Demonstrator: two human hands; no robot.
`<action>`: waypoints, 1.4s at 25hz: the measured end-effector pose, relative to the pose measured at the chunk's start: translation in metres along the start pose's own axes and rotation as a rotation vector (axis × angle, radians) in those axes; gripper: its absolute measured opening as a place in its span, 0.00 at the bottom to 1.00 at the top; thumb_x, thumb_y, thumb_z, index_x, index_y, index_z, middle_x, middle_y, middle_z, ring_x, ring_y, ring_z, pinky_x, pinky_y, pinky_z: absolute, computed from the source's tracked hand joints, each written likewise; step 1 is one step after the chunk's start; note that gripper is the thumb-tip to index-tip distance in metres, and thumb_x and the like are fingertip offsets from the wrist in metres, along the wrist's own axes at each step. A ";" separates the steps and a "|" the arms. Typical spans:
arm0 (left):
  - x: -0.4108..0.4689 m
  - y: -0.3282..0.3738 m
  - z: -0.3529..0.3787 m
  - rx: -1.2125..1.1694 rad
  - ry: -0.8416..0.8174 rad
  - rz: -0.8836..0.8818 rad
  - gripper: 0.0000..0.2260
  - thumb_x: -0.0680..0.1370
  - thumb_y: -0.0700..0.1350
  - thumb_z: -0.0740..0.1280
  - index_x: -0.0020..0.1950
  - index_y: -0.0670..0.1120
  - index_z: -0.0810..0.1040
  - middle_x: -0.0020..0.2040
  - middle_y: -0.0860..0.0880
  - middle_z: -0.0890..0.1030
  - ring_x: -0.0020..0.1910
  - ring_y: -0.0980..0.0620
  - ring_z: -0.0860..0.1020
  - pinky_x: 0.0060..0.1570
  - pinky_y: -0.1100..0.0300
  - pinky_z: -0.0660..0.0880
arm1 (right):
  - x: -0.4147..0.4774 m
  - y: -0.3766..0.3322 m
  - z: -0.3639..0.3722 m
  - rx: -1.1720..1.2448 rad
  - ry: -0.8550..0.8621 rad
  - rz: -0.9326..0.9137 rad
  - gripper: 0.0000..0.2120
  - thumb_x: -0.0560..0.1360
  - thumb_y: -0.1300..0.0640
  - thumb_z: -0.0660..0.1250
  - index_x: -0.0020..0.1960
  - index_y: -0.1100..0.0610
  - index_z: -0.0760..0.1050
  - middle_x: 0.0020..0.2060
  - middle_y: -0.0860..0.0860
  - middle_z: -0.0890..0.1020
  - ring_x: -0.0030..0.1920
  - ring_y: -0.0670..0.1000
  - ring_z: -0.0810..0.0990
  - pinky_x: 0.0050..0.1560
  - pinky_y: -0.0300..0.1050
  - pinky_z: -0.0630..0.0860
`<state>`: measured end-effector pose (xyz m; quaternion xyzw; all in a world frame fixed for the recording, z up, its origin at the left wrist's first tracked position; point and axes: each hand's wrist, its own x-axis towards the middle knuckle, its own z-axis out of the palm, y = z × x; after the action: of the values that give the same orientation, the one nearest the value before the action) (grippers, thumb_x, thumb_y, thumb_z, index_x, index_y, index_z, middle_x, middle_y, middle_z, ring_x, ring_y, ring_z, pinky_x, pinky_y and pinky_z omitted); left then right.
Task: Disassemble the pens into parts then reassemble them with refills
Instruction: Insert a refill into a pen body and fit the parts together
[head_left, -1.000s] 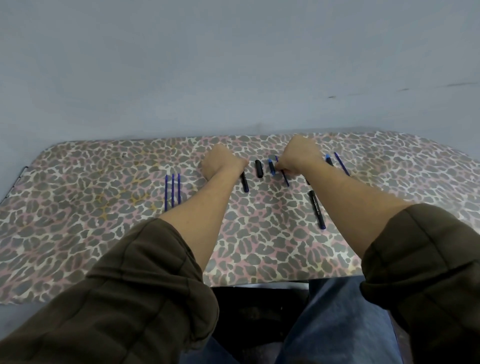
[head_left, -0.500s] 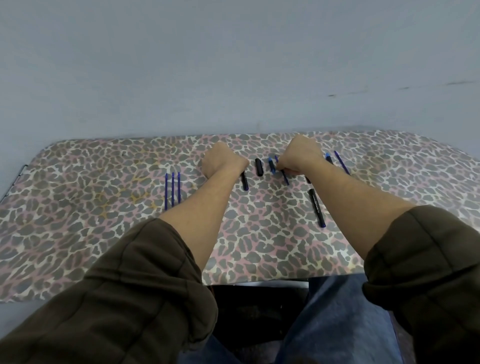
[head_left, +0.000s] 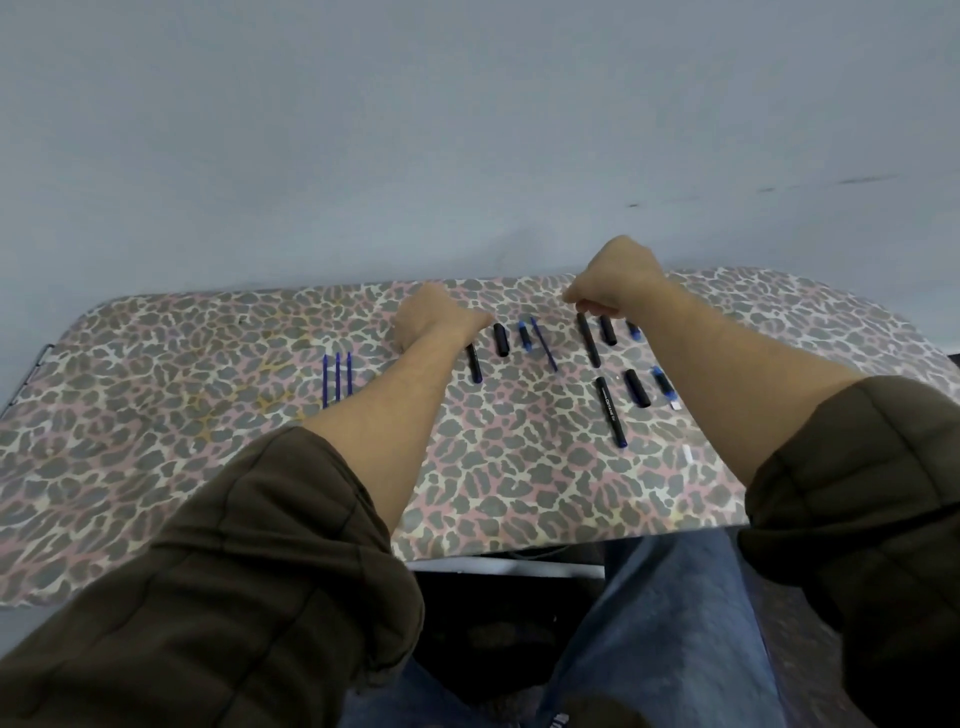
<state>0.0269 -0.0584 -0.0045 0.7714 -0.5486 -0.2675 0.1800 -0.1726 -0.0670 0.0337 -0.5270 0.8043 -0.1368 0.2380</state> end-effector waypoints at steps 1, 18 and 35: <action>-0.001 0.002 -0.001 -0.010 0.000 0.015 0.21 0.71 0.59 0.77 0.35 0.47 0.70 0.30 0.52 0.71 0.28 0.54 0.70 0.24 0.62 0.63 | 0.001 0.001 -0.005 0.002 0.018 0.000 0.11 0.72 0.59 0.77 0.32 0.59 0.81 0.17 0.48 0.77 0.22 0.47 0.76 0.26 0.38 0.74; -0.009 0.023 0.001 -0.028 0.043 0.195 0.15 0.77 0.53 0.71 0.32 0.48 0.79 0.41 0.55 0.85 0.36 0.54 0.81 0.28 0.63 0.67 | -0.003 0.033 0.031 -0.269 0.028 0.021 0.12 0.75 0.64 0.70 0.34 0.60 0.72 0.29 0.53 0.76 0.27 0.50 0.74 0.23 0.39 0.66; -0.031 0.021 -0.088 -0.456 0.061 0.207 0.19 0.79 0.63 0.65 0.42 0.49 0.83 0.44 0.51 0.87 0.43 0.50 0.85 0.50 0.54 0.80 | -0.061 -0.092 -0.018 0.180 0.091 -0.324 0.07 0.72 0.55 0.75 0.43 0.59 0.87 0.36 0.54 0.88 0.30 0.48 0.81 0.31 0.40 0.78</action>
<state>0.0565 -0.0376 0.0840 0.6582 -0.5446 -0.3410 0.3924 -0.0901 -0.0495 0.1066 -0.6193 0.7034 -0.2687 0.2225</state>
